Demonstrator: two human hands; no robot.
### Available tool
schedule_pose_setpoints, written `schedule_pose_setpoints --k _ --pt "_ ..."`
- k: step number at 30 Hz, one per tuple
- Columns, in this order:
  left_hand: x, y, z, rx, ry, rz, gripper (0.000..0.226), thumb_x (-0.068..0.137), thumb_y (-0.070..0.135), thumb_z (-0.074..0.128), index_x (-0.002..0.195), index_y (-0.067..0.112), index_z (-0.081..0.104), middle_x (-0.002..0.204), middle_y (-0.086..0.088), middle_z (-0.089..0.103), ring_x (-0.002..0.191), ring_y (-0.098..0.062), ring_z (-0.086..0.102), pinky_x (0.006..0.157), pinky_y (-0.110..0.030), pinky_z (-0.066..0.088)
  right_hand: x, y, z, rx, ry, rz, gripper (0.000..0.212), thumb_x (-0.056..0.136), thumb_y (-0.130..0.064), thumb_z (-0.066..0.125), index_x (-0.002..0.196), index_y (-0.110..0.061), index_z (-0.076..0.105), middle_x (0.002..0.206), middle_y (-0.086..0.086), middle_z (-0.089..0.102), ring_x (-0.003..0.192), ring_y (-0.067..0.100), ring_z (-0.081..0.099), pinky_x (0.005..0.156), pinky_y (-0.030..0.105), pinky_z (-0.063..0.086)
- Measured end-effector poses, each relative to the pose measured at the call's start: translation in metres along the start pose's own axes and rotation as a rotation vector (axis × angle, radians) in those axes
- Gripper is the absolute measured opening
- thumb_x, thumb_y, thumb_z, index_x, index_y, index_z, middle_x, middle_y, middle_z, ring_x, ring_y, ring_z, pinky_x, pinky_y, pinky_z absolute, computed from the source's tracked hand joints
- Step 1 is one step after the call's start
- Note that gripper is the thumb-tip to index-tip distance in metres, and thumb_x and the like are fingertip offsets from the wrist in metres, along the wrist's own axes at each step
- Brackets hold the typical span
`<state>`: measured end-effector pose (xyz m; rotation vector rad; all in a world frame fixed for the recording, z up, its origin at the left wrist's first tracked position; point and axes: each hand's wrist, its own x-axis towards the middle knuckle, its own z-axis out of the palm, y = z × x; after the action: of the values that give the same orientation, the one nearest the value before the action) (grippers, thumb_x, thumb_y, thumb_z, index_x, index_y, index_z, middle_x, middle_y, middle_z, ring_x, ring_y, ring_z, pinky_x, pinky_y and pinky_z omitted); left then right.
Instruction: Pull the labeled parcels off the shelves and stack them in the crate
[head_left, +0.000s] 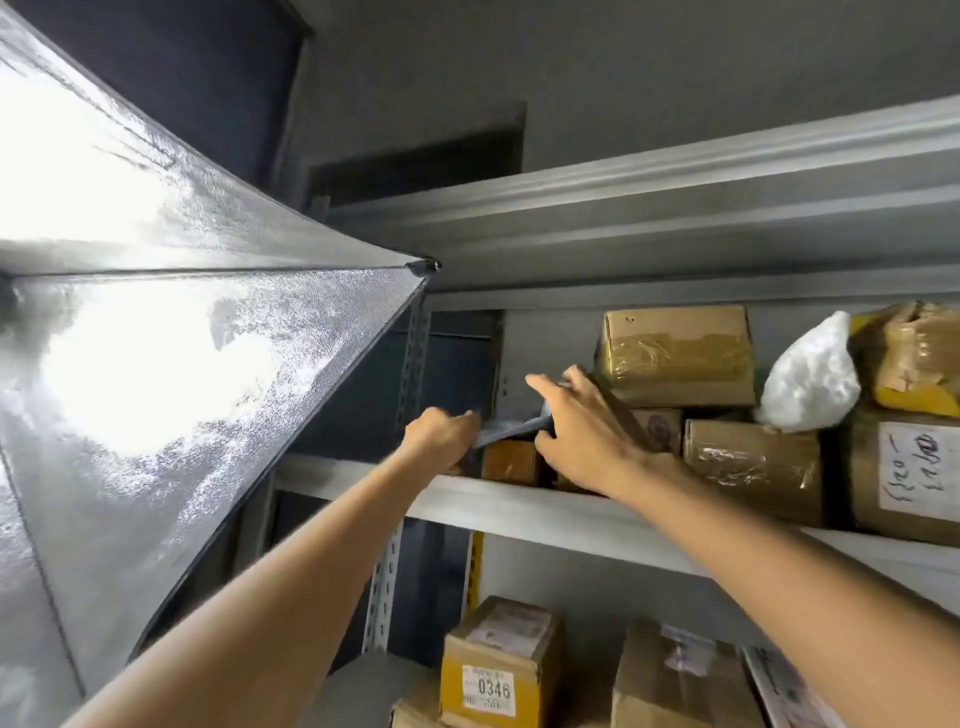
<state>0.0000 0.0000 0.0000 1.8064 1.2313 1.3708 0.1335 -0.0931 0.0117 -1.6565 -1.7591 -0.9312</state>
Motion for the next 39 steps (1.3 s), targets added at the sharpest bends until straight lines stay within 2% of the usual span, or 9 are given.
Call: schedule_pose_setpoints --k 3,8,12,15,20,25,32,36,39 --pt "0.018 0.003 0.011 -0.248 -0.076 -0.112 0.029 0.094 0.029 0.062 0.107 0.004 0.058 0.096 -0.011 0.060 0.093 -0.028 0.065 0.083 -0.039 0.058 0.006 0.004 0.011 0.091 -0.084 0.050 0.057 0.091 -0.019 0.058 0.144 -0.014 0.040 0.143 0.013 0.037 0.132 0.029 0.038 0.104 0.038 0.039" --pt "0.033 0.002 0.018 -0.390 -0.142 -0.204 0.035 0.083 0.012 0.074 0.111 -0.004 0.058 0.102 -0.014 0.065 0.092 -0.026 0.066 0.091 -0.039 0.055 0.009 0.011 0.017 0.041 -0.057 0.031 0.025 0.085 -0.021 0.058 0.106 -0.006 0.059 0.113 0.012 0.052 0.107 0.029 0.051 0.089 0.040 0.046" --pt "0.035 0.004 0.016 -0.583 -0.018 -0.077 0.033 0.080 -0.013 0.067 0.111 -0.004 0.064 0.107 -0.012 0.063 0.102 -0.028 0.062 0.096 -0.039 0.052 0.009 0.015 0.015 0.097 0.012 0.044 0.018 0.086 -0.017 0.059 0.100 -0.007 0.056 0.108 0.013 0.053 0.101 0.030 0.054 0.081 0.035 0.045" --pt "0.025 0.003 0.010 -0.762 0.078 0.109 0.038 0.079 -0.023 0.057 0.101 0.005 0.069 0.109 -0.013 0.064 0.105 -0.031 0.062 0.087 -0.038 0.055 0.010 0.014 0.007 0.180 0.106 0.082 0.044 0.092 -0.017 0.059 0.131 -0.003 0.045 0.131 0.014 0.046 0.117 0.026 0.049 0.083 0.020 0.035" --pt "0.002 -0.008 -0.006 -0.904 0.033 0.319 0.038 0.081 -0.026 0.053 0.085 0.012 0.058 0.090 -0.009 0.061 0.081 -0.025 0.062 0.050 -0.022 0.050 0.012 0.000 -0.001 0.415 0.184 0.247 0.077 0.088 -0.029 0.070 0.146 -0.003 0.026 0.149 0.015 0.036 0.135 0.027 0.038 0.100 0.031 0.039" --pt "-0.025 -0.015 -0.015 -1.030 -0.094 0.367 0.044 0.084 -0.026 0.047 0.106 0.012 0.053 0.109 -0.014 0.060 0.081 -0.019 0.066 0.053 -0.020 0.051 0.004 -0.016 -0.012 0.817 0.128 0.512 0.094 0.080 -0.031 0.078 0.149 -0.005 0.021 0.153 0.013 0.031 0.136 0.028 0.038 0.099 0.036 0.040" --pt "-0.065 -0.025 -0.015 -0.952 -0.265 0.370 0.076 0.073 -0.025 0.050 0.136 0.018 0.048 0.117 -0.014 0.066 0.099 -0.029 0.067 0.072 -0.034 0.058 -0.031 0.000 -0.022 1.010 0.086 0.707 0.070 0.068 -0.021 0.087 0.120 -0.006 0.043 0.123 0.010 0.053 0.103 0.026 0.054 0.083 0.035 0.046" --pt "-0.096 -0.016 -0.006 -0.681 -0.345 0.445 0.048 0.079 0.009 0.066 0.126 0.012 0.056 0.118 -0.015 0.066 0.106 -0.033 0.066 0.083 -0.042 0.057 -0.057 0.008 -0.024 1.105 0.152 0.656 0.075 0.055 -0.018 0.092 0.121 -0.009 0.057 0.114 0.008 0.065 0.098 0.029 0.065 0.086 0.044 0.056" --pt "-0.112 -0.005 0.003 -0.612 -0.252 0.424 0.034 0.088 0.010 0.067 0.121 0.009 0.059 0.113 -0.012 0.069 0.102 -0.030 0.068 0.083 -0.044 0.058 -0.070 0.020 -0.029 1.112 0.225 0.645 0.054 0.056 -0.014 0.091 0.105 -0.013 0.069 0.099 0.006 0.072 0.087 0.028 0.069 0.083 0.046 0.058"
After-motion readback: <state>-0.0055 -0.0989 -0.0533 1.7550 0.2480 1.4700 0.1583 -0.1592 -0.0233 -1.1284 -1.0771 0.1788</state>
